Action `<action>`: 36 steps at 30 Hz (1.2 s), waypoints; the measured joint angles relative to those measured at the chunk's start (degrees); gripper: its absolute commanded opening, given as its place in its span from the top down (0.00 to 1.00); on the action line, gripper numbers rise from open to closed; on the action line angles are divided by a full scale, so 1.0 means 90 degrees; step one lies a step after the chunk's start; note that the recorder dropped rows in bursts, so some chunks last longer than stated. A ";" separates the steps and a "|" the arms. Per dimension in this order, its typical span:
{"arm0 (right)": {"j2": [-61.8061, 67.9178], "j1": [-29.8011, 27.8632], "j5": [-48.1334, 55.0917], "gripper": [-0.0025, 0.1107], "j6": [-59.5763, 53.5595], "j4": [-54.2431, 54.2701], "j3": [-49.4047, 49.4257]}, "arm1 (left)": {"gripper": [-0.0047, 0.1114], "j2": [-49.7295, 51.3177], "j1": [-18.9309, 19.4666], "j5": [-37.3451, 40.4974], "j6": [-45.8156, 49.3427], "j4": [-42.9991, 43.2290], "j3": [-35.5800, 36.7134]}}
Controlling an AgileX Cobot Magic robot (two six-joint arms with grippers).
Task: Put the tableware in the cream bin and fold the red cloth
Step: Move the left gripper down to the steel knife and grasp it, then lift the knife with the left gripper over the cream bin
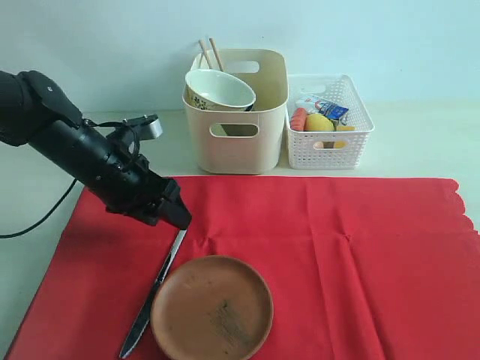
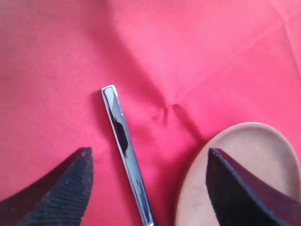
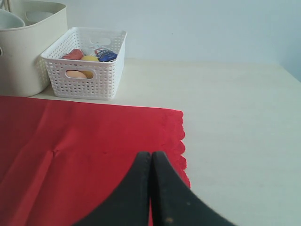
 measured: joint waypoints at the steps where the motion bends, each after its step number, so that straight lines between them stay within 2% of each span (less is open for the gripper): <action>1: 0.0000 0.0000 0.0000 0.98 0.0000 0.0000 0.0000 | 0.39 0.0000 -0.0052 -0.0100 -0.0017 0.0094 0.0000; 4: 0.0000 0.0000 0.0000 0.98 0.0000 0.0000 0.0000 | 0.39 0.0000 -0.0336 -0.0481 -0.0438 0.0637 0.0000; 7: 0.0000 0.0000 0.0000 0.98 0.0000 0.0000 0.0000 | 0.39 0.0000 -0.0748 -0.0922 -0.1496 0.1833 0.0000; 9: 0.0000 0.0000 0.0000 0.98 0.0000 0.0000 0.0000 | 0.39 0.0000 -0.1060 -0.1135 -0.2386 0.2876 0.0000; 10: 0.0000 0.0000 0.0000 0.98 0.0000 0.0000 0.0000 | 0.39 0.0000 -0.1331 -0.1240 -0.3181 0.3733 0.0000; 12: 0.0000 0.0000 0.0000 0.98 0.0000 0.0000 0.0000 | 0.39 0.0000 -0.1509 -0.1380 -0.3892 0.4350 0.0000; 15: 0.0000 0.0000 0.0000 0.98 0.0000 0.0000 0.0000 | 0.39 0.0010 -0.1553 -0.1485 -0.4456 0.4774 0.0000; 20: 0.0000 0.0000 0.0000 0.98 0.0000 0.0000 0.0000 | 0.39 0.0259 -0.1553 -0.1447 -0.4548 0.4842 0.0000; 22: 0.0000 0.0000 0.0000 0.98 0.0000 0.0000 0.0000 | 0.48 0.0361 -0.1553 -0.1386 -0.4571 0.4842 0.0000; 24: 0.0000 0.0000 0.0000 0.98 0.0000 0.0000 0.0000 | 0.68 0.0373 -0.1567 -0.1375 -0.4589 0.4830 0.0000; 28: 0.0000 0.0000 0.0000 0.98 0.0000 0.0000 0.0000 | 0.96 0.0373 -0.1579 -0.1359 -0.4517 0.4797 0.0000; 36: 0.0000 0.0000 0.0000 0.98 0.0000 0.0000 0.0000 | 0.96 0.0348 -0.1579 -0.1282 -0.4385 0.4839 0.0000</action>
